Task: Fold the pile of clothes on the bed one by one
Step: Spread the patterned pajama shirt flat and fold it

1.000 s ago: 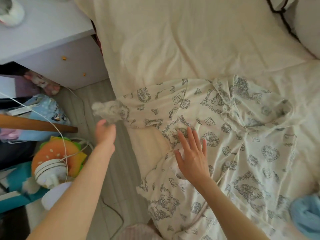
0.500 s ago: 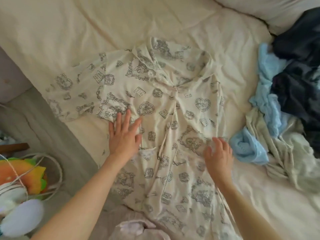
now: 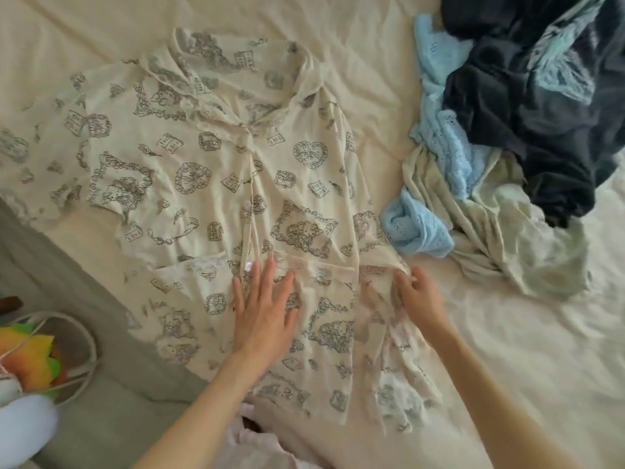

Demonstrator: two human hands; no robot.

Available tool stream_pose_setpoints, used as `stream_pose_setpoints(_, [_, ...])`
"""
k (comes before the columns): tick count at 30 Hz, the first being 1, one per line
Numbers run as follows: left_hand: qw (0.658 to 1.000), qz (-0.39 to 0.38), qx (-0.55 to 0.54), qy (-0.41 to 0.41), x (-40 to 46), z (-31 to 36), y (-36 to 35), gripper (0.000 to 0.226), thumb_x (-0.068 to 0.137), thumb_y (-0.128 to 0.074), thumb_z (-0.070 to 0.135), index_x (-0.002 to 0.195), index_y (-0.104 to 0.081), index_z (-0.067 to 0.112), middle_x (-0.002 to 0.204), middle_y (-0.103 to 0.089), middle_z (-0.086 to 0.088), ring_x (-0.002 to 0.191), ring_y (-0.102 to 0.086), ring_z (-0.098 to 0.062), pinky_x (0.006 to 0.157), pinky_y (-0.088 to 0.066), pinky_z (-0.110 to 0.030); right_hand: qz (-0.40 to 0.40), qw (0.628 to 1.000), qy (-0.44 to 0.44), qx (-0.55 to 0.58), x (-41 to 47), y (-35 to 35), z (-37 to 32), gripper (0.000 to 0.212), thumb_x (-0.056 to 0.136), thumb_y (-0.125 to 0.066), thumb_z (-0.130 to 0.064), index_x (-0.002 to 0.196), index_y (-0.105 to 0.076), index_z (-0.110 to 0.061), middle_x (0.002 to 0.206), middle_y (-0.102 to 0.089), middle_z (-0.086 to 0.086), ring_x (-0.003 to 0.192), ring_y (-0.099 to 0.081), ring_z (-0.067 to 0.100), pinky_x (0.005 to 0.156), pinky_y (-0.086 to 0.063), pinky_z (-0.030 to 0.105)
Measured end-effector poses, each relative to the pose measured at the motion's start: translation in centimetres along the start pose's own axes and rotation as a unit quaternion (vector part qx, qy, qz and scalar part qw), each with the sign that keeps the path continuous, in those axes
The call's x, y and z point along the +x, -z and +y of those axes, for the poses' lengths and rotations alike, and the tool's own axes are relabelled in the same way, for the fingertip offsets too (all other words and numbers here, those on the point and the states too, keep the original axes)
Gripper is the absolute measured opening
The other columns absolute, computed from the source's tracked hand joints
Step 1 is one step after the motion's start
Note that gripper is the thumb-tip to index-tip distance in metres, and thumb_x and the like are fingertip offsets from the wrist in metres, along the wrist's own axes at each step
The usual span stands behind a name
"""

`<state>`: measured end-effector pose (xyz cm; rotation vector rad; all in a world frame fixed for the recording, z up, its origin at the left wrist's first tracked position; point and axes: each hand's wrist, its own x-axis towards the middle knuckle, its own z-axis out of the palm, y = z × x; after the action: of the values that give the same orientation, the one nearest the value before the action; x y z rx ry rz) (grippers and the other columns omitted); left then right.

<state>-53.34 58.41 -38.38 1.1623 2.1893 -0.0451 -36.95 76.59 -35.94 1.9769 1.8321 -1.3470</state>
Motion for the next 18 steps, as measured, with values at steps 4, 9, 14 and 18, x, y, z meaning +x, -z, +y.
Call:
stream_pose_setpoints(4, [0.999,0.007,0.011,0.032,-0.4,1.4,-0.6,0.063,0.092,-0.024,0.053,0.144,0.005,0.035,0.152,0.025,-0.005,0.138,0.027,-0.029,0.105,0.022,-0.055,0.161,0.981,0.099,0.039,2.1,7.6,-1.8,0.010,0.093,-0.057,-0.025,0.092,-0.057,-0.015,0.071,-0.051,-0.007,0.059,-0.044,0.007,0.049,-0.037,0.012])
stream_pose_setpoints(9, [1.000,-0.012,0.024,0.001,-0.8,3.3,-0.8,0.063,0.096,-0.030,0.047,0.151,-0.008,0.026,0.157,0.012,-0.005,0.138,0.024,-0.027,0.109,0.016,-0.053,0.303,0.946,0.113,-0.012,7.3,15.4,-5.3,0.024,0.088,-0.056,-0.031,0.103,-0.066,-0.015,0.093,-0.060,-0.004,0.088,-0.050,0.011,0.073,-0.030,0.017])
stream_pose_setpoints(14, [1.000,0.010,-0.005,0.018,-0.4,5.1,0.0,0.059,0.096,-0.037,0.037,0.149,-0.016,0.022,0.158,0.001,-0.007,0.146,0.007,-0.026,0.114,0.000,-0.053,0.300,0.947,0.114,-0.021,9.9,16.4,-8.0,0.026,0.091,-0.049,-0.028,0.108,-0.065,-0.014,0.105,-0.066,0.004,0.095,-0.055,0.015,0.079,-0.033,0.017])
stream_pose_setpoints(18, [0.998,0.046,-0.029,0.011,0.9,6.8,1.6,0.056,0.097,-0.039,0.031,0.148,-0.016,0.022,0.158,0.002,-0.009,0.146,0.005,-0.026,0.116,-0.001,-0.049,0.186,0.978,0.057,-0.077,9.8,15.1,-8.0,0.055,0.088,-0.035,-0.060,0.115,-0.063,-0.021,0.116,-0.062,0.006,0.117,-0.051,0.030,0.106,-0.030,0.043])
